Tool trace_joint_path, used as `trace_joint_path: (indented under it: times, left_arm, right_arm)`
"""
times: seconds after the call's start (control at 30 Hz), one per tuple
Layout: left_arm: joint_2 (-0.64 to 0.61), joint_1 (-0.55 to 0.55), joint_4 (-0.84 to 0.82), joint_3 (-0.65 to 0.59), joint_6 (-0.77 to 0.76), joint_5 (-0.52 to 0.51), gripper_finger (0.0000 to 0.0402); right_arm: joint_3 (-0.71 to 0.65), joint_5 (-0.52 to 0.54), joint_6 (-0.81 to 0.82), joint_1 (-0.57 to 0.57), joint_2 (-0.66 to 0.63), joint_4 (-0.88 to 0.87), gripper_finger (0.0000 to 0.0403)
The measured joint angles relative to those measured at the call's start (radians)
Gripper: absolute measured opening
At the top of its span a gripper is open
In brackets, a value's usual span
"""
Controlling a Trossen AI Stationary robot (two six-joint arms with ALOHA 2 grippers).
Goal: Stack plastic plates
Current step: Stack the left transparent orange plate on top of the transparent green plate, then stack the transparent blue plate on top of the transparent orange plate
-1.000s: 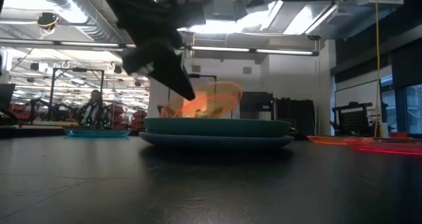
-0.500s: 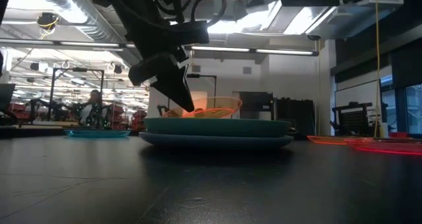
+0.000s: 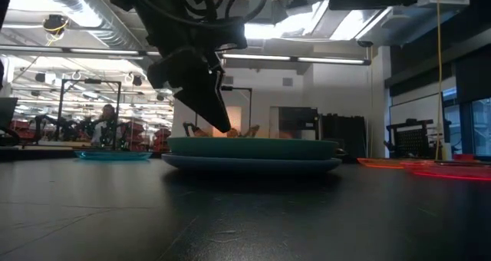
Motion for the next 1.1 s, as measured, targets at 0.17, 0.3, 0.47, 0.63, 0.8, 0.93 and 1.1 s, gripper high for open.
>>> trace_joint_path:
  times: [0.17, 0.3, 0.47, 0.63, 0.8, 0.93, 1.1]
  left_arm:
    - [-0.05, 0.0, -0.065, 0.007, -0.002, 0.056, 0.0111]
    - [-0.161, -0.008, -0.177, 0.012, -0.035, -0.001, 0.0124]
    - [-0.279, 0.015, -0.397, 0.011, -0.138, -0.167, 0.0126]
    - [-0.352, 0.115, -0.527, -0.077, -0.254, -0.187, 0.0126]
    - [-0.39, 0.273, -0.512, -0.248, -0.289, -0.144, 0.0126]
    - [-0.38, 0.401, -0.477, -0.333, -0.264, -0.115, 0.0126]
    - [-0.38, 0.51, -0.408, -0.38, -0.187, -0.114, 0.0126]
  right_arm:
    - [-0.001, -0.019, 0.065, 0.001, 0.0, -0.04, 0.0172]
    - [-0.001, -0.019, 0.075, 0.001, 0.0, -0.049, 0.0172]
    - [-0.001, -0.019, 0.074, 0.0, 0.0, -0.07, 0.0172]
    - [-0.001, -0.01, 0.058, -0.001, 0.0, -0.072, 0.0172]
    - [-0.001, -0.011, 0.056, -0.001, 0.0, -0.075, 0.0172]
    - [-0.001, -0.011, 0.057, -0.001, 0.0, -0.075, 0.0172]
    - [-0.001, -0.011, 0.072, -0.001, 0.0, -0.072, 0.0172]
